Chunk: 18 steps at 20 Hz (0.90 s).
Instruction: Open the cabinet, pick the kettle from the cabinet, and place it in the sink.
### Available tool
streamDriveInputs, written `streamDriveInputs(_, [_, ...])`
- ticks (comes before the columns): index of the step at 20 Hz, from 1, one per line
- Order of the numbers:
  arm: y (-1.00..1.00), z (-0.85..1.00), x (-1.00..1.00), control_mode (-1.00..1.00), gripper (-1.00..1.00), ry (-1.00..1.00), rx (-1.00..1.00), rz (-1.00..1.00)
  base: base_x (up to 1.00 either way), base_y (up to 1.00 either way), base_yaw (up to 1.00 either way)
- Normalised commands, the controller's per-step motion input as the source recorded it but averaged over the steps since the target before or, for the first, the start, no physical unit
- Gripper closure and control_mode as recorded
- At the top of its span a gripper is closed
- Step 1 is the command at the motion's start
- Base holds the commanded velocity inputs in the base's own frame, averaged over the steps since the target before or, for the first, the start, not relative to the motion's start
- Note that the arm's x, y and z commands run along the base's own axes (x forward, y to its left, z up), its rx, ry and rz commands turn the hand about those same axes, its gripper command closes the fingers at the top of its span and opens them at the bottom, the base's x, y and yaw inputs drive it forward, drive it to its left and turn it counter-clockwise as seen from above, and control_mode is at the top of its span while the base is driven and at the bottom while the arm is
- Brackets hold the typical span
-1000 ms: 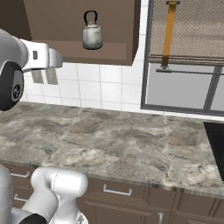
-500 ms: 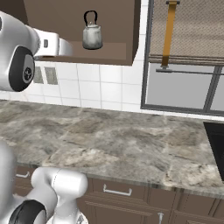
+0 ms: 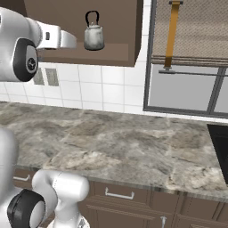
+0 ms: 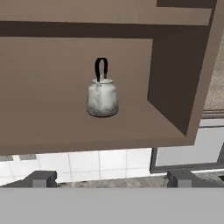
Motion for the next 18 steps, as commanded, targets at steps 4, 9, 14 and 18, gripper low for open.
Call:
streamDriveInputs(4, [0.0, 0.04, 0.44, -1.0, -1.0, -0.16, 0.0, -0.07, 0.0, 0.0, 0.0])
streamDriveInputs(9, [-0.02, 0.16, 0.47, -1.0, -1.0, -0.05, 0.0, -0.05, 0.0, 0.0, 0.0])
streamDriveInputs(14, [-0.02, 0.29, 0.41, -1.0, -1.0, 0.01, 0.0, -0.02, 0.0, 0.0, 0.0])
streamDriveInputs(18, [0.0, 0.34, 0.32, -1.0, -1.0, 0.08, 0.0, -0.01, 0.0, 0.0, 0.0])
